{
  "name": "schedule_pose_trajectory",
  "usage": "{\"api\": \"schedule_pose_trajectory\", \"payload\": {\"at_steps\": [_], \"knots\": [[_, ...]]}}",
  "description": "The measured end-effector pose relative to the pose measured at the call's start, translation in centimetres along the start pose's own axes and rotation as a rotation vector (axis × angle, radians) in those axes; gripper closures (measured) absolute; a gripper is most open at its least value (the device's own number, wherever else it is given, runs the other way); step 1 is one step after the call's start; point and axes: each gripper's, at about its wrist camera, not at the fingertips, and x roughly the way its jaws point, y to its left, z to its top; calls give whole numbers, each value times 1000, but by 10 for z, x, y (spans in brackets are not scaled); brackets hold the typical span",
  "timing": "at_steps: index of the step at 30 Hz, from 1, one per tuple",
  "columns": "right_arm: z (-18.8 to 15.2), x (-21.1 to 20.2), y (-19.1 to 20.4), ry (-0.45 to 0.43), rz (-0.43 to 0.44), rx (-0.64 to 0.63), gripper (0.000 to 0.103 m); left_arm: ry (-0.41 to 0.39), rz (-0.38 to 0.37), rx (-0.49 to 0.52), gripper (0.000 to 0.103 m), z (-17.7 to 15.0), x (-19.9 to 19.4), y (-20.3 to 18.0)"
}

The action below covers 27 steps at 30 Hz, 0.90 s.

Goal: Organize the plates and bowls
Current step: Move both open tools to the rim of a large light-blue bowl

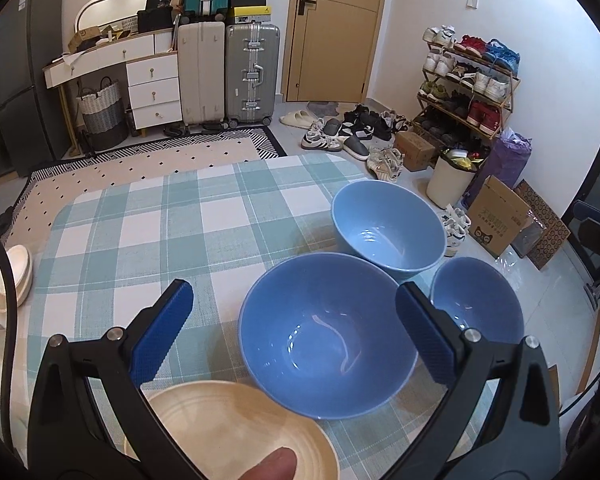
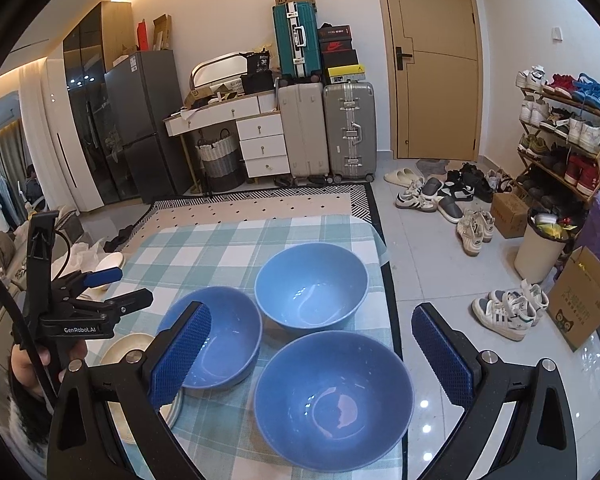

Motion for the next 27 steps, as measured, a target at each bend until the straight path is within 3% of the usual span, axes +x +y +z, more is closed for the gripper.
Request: {"api": "schedule_pose_trajectory", "payload": {"at_steps": [13, 27], "knots": [[8, 70, -11, 69, 25, 22, 1, 42, -11, -35, 2, 24, 61, 16], [6, 123, -38, 136, 23, 77, 1, 111, -24, 24, 2, 40, 126, -12]]}}
